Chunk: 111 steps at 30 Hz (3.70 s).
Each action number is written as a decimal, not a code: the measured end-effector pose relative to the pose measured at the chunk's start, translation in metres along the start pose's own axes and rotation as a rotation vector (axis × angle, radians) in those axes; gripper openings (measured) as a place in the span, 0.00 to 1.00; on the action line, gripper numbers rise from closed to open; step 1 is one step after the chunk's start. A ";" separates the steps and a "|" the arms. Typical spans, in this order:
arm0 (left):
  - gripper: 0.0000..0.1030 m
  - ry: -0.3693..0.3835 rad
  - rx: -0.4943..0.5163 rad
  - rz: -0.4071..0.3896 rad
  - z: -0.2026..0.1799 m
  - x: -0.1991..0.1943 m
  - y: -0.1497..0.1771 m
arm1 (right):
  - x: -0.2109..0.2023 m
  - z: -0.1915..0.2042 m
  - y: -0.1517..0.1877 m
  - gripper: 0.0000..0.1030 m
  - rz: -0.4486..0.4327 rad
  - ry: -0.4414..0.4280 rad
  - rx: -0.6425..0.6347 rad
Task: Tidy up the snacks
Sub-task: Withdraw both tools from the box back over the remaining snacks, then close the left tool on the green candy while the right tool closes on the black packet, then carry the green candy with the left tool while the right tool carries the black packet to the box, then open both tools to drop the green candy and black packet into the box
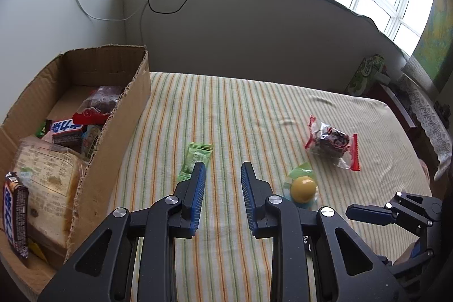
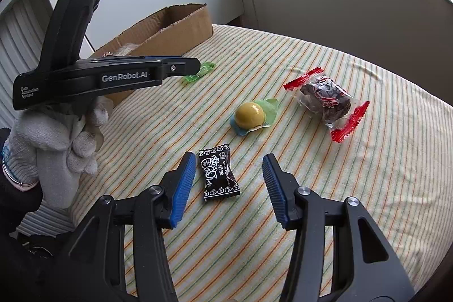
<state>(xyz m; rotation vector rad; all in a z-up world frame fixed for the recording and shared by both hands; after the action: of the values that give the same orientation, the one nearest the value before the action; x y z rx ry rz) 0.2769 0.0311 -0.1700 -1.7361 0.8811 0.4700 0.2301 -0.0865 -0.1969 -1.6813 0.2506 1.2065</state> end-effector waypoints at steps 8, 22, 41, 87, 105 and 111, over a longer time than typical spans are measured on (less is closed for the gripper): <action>0.24 -0.082 0.014 0.024 0.014 0.015 0.000 | 0.014 0.008 -0.002 0.50 0.020 -0.043 -0.020; 0.33 -0.080 0.043 0.058 0.017 0.030 -0.001 | 0.026 0.018 -0.004 0.50 0.037 -0.035 -0.073; 0.19 -0.066 0.091 0.047 0.004 0.030 0.000 | 0.021 0.024 0.000 0.25 0.021 0.081 -0.126; 0.19 -0.070 0.012 -0.220 0.076 -0.126 -0.041 | -0.013 0.113 -0.156 0.25 -0.170 0.034 -0.137; 0.19 -0.110 -0.057 -0.219 0.146 -0.122 -0.062 | 0.073 0.154 -0.227 0.25 -0.119 -0.002 -0.160; 0.19 -0.114 -0.061 -0.210 0.156 -0.118 -0.062 | 0.097 0.158 -0.234 0.25 -0.095 0.001 -0.166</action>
<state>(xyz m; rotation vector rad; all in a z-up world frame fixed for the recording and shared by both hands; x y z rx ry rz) 0.2646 0.2245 -0.1024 -1.8154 0.6012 0.4549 0.3345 0.1857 -0.1330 -1.8159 0.0712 1.1816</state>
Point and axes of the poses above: each gripper's, at about its wrist camera, not at the fingertips, and x roughly the way its jaws point, z to its left, y to its underside, the point moved 9 cm from there along x, roughly the way its jaws point, and after that the axes turned 14 degrees about y, right-handed, at the moved point
